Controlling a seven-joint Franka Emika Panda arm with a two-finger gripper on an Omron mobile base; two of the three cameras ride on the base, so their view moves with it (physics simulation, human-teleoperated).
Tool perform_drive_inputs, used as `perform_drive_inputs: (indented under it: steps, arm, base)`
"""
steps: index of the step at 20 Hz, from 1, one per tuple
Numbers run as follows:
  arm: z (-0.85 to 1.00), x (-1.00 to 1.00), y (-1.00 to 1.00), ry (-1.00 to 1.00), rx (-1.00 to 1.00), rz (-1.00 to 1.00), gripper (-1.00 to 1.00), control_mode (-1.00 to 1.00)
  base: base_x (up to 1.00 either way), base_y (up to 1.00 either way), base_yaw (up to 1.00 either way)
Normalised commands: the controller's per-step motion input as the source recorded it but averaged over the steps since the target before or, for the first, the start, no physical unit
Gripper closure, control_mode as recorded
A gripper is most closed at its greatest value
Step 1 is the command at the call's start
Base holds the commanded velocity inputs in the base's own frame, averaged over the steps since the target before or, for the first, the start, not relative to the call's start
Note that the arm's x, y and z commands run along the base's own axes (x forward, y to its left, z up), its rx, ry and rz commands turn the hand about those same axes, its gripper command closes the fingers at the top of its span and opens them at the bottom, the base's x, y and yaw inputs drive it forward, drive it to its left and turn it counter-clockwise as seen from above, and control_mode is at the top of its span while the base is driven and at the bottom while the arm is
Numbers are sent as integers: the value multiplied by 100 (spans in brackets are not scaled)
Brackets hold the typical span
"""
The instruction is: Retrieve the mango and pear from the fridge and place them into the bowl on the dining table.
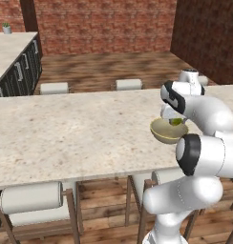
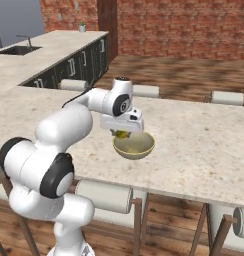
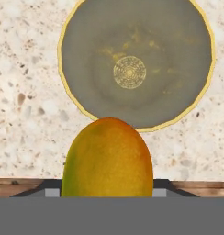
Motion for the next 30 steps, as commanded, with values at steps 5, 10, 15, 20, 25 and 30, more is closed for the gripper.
perform_drive_inputs:
  steps: [5,10,15,20,25,30]
  arm:
    - [-38,22,-19,0,0,0,100,-100]
    - [-28,25,-13,0,0,0,100,-100]
    - [-25,33,-3,0,0,0,100,-100]
    - [-26,36,0,0,0,0,100,-100]
    - [-23,31,0,0,0,0,100,-100]
    - [-23,24,0,0,0,0,100,-100]
  base:
    - [0,0,0]
    - [0,0,0]
    - [0,0,0]
    - [0,0,0]
    - [0,0,0]
    - [0,0,0]
